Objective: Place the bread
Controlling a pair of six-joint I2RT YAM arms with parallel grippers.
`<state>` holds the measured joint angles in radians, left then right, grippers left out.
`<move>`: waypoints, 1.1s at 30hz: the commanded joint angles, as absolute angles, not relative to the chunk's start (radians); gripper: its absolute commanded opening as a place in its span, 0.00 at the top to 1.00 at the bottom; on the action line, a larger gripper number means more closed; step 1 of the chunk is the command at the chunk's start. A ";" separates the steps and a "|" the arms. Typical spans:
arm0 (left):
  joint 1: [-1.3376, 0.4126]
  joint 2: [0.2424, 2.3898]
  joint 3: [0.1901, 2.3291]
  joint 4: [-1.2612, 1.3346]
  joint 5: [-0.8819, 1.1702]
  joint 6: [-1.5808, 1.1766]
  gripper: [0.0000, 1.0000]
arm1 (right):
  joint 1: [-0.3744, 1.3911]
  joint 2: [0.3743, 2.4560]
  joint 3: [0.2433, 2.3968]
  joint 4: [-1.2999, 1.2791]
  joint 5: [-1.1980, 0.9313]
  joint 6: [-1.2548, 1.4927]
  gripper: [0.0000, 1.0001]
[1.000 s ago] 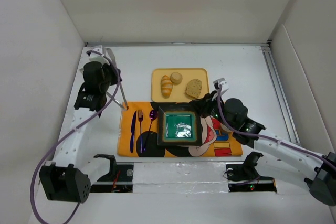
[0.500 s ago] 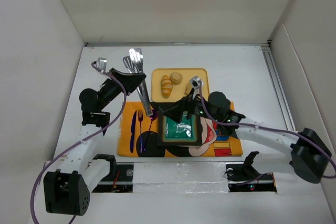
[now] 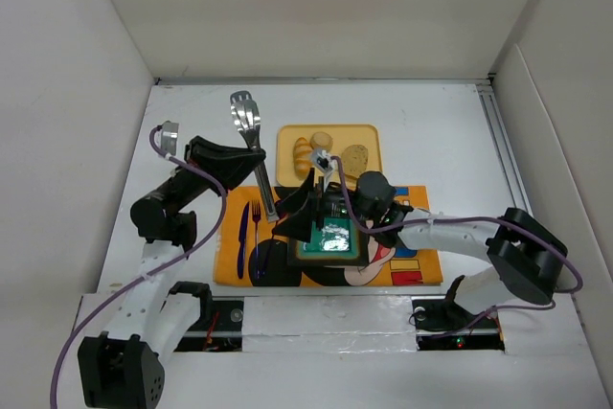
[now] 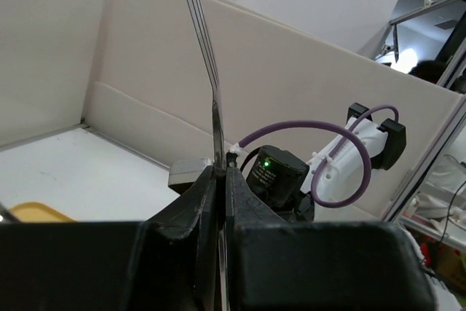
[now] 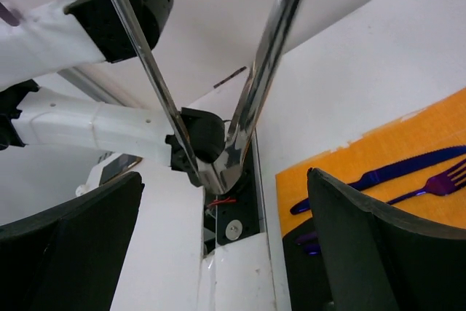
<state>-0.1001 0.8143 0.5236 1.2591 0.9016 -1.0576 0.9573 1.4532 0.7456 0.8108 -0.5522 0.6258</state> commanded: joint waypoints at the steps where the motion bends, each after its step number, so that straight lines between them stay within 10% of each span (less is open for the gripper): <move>1: -0.094 0.811 0.503 1.472 0.920 -1.141 1.00 | 0.965 1.469 0.785 0.945 -0.577 0.634 0.00; 14: -0.094 0.913 0.460 1.813 0.951 -1.347 1.00 | 0.965 1.678 1.014 0.959 -0.577 0.607 0.04; 31: -0.094 0.749 0.383 1.609 0.950 -1.229 1.00 | 0.937 1.743 0.873 1.319 -0.632 0.802 0.44; 33: -0.094 0.674 0.374 1.455 0.937 -1.165 0.88 | 0.928 1.721 0.859 1.307 -0.635 0.799 0.45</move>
